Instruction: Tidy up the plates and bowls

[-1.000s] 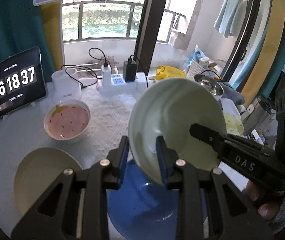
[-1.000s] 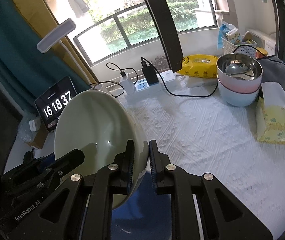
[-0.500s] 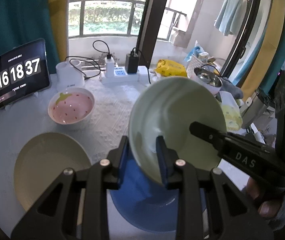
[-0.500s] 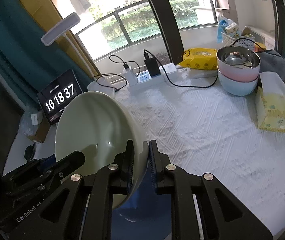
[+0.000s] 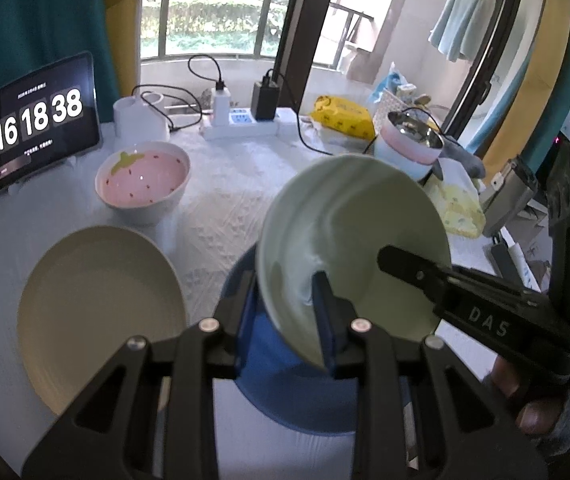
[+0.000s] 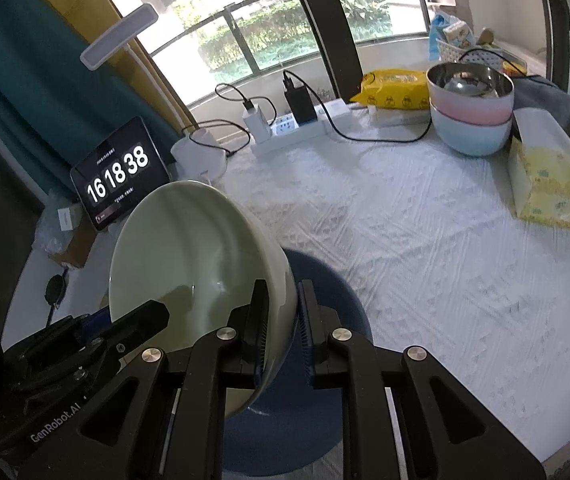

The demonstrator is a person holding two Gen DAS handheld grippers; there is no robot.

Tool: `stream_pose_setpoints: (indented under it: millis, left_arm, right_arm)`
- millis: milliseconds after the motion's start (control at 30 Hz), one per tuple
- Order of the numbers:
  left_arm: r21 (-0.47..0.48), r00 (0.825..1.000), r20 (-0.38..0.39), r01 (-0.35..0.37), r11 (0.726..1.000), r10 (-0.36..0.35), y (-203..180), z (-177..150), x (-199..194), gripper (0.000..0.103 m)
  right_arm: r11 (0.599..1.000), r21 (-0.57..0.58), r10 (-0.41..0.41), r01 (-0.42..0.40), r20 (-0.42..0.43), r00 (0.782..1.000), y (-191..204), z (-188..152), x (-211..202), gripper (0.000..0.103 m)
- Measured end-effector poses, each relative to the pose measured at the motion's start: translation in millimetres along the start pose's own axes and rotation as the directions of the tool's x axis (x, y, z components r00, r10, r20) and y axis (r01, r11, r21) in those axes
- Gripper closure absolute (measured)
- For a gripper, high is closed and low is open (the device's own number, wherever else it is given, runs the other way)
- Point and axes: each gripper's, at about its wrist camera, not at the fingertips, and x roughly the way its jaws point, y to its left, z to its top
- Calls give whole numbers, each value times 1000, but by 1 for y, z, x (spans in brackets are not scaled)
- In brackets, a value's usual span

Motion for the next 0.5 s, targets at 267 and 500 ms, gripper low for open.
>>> stream_pose_setpoints:
  millis: [267, 500]
  left_arm:
    - [-4, 999, -40, 1, 1000, -1, 0, -13, 9, 75]
    - [-6, 997, -79, -4, 1000, 4, 2, -22, 19, 75]
  right_arm:
    - [1000, -7, -31, 30, -40, 999, -3, -19, 8, 87]
    - [996, -38, -77, 75, -56, 995, 0, -24, 14, 87]
